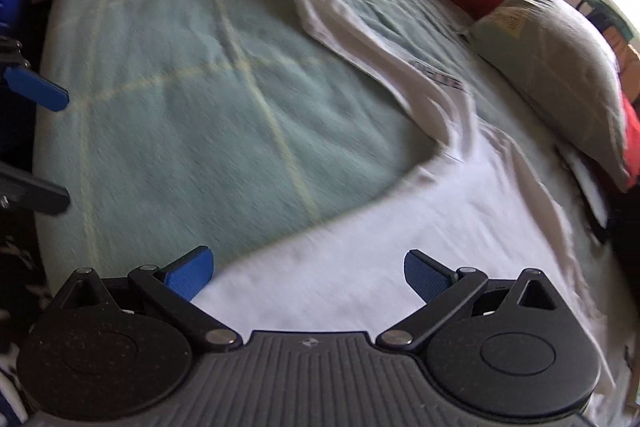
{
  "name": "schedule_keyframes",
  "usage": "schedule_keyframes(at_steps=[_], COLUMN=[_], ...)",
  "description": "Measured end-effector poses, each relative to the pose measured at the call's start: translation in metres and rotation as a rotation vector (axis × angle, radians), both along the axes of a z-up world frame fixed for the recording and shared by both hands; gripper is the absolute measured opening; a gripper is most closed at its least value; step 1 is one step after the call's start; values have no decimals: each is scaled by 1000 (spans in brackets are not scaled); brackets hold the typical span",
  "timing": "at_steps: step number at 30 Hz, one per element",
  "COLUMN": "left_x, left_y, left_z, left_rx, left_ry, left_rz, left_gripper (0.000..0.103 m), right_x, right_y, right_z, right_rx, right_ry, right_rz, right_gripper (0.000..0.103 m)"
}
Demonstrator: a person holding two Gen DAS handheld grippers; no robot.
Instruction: Fold clothes
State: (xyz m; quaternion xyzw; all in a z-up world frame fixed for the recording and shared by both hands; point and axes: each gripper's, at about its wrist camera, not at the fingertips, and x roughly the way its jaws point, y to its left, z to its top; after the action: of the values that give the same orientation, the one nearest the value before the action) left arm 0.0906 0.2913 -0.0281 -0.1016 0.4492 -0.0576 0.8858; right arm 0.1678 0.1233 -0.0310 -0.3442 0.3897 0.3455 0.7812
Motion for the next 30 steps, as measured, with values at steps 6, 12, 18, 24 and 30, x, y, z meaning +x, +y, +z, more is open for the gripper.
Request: schedule_keyframes(at_steps=[6,12,18,24,30], left_x=[17,37,44,33,22], left_y=[-28,-54,-54,-46,-44], left_z=[-3,-17,-26,-16,-13], left_rx=[-101,-216,-293,-231,-236], left_ry=[-32,-14,18,22,17], left_rz=[-112,-184,-177,-145,-167], left_gripper=[93,93,93,93,93], right_x=[12,21,13,19,33], right_y=[-45,-71,-88,-66,-47], right_z=[-9,-23,-10,19,1], right_rx=[-13,40,163,261,239], right_ry=[20,82,94,67,87], right_rz=[-71,-118,-90,-15,2], right_gripper=[103,103,103,103,103])
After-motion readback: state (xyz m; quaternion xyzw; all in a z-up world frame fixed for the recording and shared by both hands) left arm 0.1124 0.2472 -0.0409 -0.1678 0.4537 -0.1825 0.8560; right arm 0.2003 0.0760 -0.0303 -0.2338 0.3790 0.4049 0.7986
